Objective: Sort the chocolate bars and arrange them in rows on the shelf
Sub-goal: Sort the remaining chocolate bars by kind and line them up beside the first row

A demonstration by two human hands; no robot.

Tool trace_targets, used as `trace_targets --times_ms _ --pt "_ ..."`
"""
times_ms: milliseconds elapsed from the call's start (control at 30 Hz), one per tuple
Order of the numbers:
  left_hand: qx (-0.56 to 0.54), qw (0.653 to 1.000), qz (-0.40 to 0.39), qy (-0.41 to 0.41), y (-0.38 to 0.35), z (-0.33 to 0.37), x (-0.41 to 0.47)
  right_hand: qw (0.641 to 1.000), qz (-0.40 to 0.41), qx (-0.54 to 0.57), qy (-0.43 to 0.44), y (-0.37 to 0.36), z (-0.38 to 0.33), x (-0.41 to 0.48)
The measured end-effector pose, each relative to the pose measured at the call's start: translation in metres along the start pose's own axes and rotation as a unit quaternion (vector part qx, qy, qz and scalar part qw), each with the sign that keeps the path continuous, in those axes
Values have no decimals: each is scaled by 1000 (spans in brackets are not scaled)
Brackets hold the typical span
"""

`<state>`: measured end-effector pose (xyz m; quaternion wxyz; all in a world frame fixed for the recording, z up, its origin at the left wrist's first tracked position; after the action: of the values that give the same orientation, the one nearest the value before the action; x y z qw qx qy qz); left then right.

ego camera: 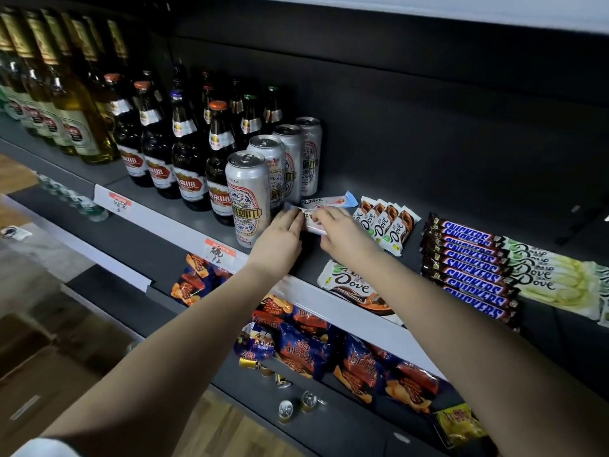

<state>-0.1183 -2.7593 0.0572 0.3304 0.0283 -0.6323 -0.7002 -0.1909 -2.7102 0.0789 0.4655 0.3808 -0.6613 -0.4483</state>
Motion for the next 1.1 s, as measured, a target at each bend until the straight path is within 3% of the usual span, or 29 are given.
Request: trace_targets --times_ms 133,233,667,1100 --pt "-19 999 33 -33 12 23 19 991 99 -43 83 31 7 -22" --pt "-53 995 49 -64 14 55 35 983 143 -66 91 50 32 -42" --pt "-169 965 18 -198 -36 271 74 950 166 -260 -51 130 194 -185" --pt "-235 914 -12 -330 -92 538 36 918 165 -332 -143 202 349 -387"
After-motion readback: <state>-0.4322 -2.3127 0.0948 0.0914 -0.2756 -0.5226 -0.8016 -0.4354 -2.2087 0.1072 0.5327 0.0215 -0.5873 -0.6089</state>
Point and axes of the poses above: each hand's wrist, its own x-axis towards the middle knuckle, its own y-axis out of the back of the hand, z = x × y, the point moved 10 cm from there along x, towards the middle knuckle, and after that the axes turned 3 degrees about -y, right-handed, at the moved point
